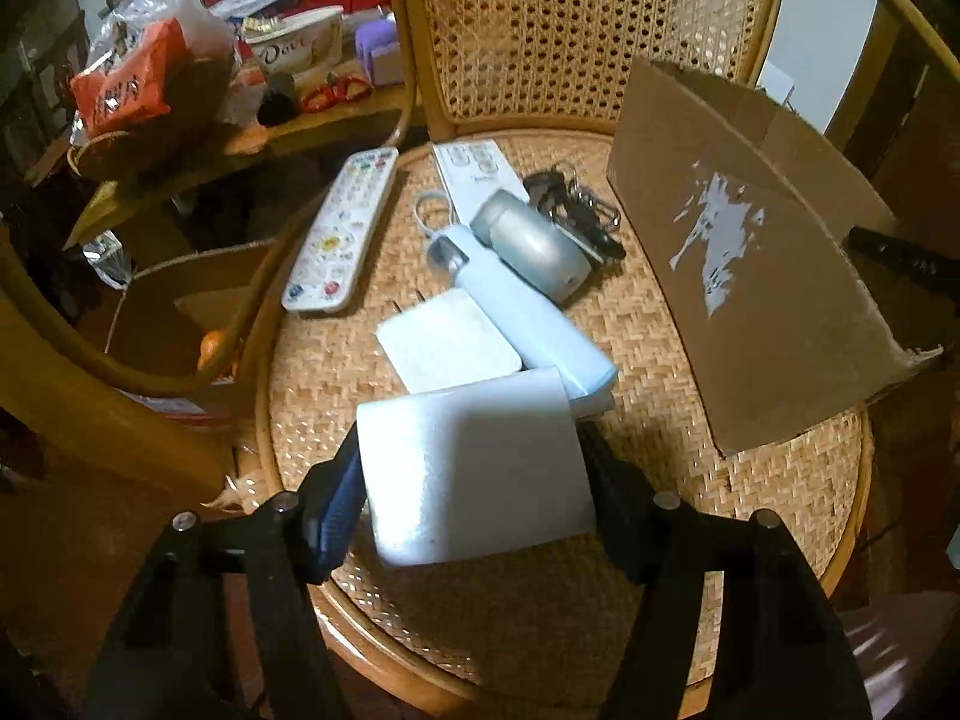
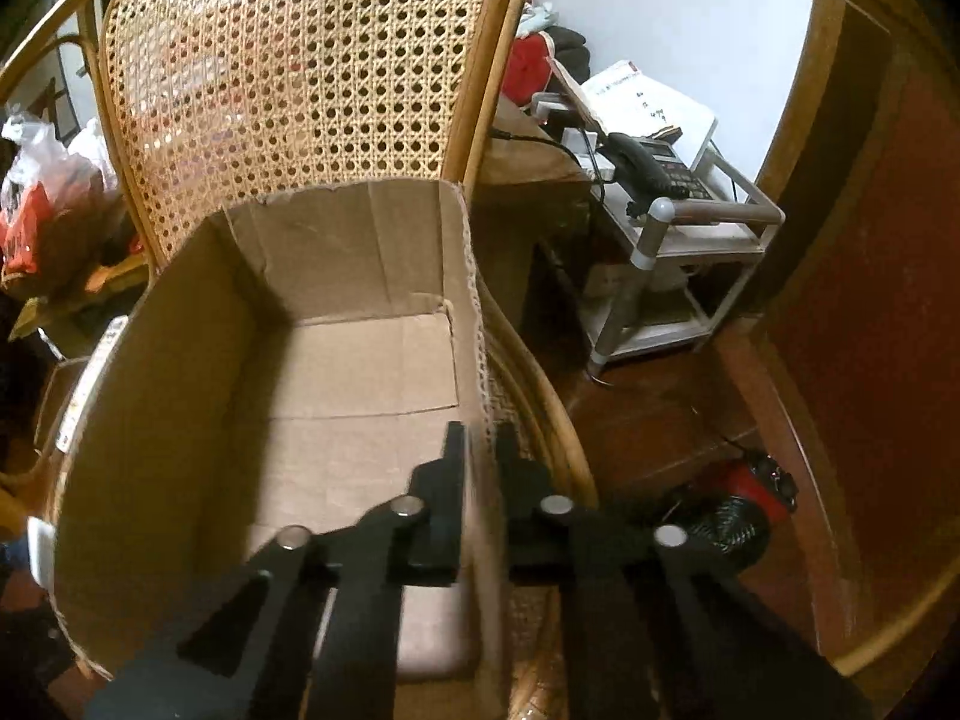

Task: Organize rigid objects
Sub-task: 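Lower the left gripper onto the white square charger and close on it, then carry the white charger into the cardboard box and open the left gripper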

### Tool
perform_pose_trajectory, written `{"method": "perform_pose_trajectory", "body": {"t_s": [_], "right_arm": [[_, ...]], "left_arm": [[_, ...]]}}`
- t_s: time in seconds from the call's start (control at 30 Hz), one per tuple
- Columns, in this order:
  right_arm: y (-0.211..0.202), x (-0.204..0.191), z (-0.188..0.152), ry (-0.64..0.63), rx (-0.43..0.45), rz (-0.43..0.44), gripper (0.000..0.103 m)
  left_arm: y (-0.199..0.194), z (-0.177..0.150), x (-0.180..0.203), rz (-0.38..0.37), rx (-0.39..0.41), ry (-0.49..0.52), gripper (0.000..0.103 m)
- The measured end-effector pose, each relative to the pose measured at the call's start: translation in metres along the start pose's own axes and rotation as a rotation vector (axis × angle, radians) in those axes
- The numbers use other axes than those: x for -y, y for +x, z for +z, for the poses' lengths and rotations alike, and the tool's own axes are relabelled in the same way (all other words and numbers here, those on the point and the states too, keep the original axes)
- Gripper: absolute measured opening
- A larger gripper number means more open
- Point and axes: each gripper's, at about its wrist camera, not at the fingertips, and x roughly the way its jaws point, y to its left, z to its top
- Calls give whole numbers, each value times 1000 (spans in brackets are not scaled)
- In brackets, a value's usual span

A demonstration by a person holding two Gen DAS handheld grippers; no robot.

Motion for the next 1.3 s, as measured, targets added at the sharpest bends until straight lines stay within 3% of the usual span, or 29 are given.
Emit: {"method": "perform_pose_trajectory", "body": {"t_s": [0.37,0.6,1.1,1.3], "right_arm": [[-11,-15,-7,-81,46,13,5],[-17,-15,-11,-78,40,24,5],[-20,-18,-14,-85,35,33,5],[-19,-17,-14,-84,33,37,5]], "left_arm": [[-36,12,1,14,125,25,65],[-60,41,12,18,210,60,65],[-102,108,76,-88,416,169,65],[-93,121,100,-144,429,252,65]]}}
